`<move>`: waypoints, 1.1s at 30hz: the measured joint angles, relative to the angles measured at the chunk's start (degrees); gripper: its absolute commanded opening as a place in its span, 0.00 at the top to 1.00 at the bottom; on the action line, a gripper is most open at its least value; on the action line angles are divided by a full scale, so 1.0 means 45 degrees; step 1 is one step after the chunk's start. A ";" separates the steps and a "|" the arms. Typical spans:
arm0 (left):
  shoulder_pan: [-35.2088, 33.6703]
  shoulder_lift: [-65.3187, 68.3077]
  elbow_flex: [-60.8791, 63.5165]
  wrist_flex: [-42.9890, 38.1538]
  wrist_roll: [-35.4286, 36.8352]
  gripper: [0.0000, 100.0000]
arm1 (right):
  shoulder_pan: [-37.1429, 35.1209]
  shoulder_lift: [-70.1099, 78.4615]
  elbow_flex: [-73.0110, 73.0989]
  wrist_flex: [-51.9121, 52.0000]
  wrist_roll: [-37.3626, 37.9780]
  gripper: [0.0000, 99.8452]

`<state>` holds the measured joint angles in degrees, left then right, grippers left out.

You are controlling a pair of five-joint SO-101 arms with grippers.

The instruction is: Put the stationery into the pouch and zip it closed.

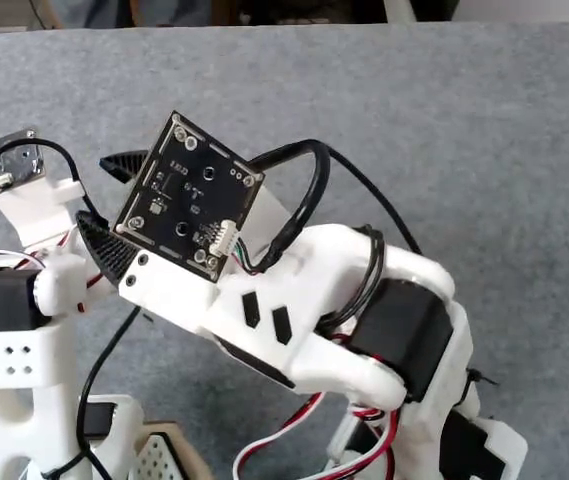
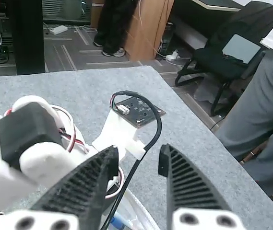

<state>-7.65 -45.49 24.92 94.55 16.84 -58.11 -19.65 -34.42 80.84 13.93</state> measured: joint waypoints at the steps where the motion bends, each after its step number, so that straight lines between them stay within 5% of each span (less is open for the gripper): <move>1: 0.0000 0.0000 0.0000 0.0000 0.0000 0.97 | 0.0274 -0.0098 0.0020 0.0000 0.0039 0.85; 14: 0.0000 0.0000 0.0000 0.0000 0.0000 0.97 | 0.6232 -0.2930 0.3282 0.0586 0.0020 0.85; 21: 0.0000 0.0000 0.0000 0.0000 0.0000 0.97 | 0.6545 -0.4454 0.7814 0.0469 0.0039 0.85; 33: 0.0000 0.0000 0.0000 0.0000 0.0000 0.97 | 0.6545 -0.4493 1.3245 -0.3302 0.0000 0.85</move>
<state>-7.65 -45.49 24.92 94.55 16.84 -28.66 -39.87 25.19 65.98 13.93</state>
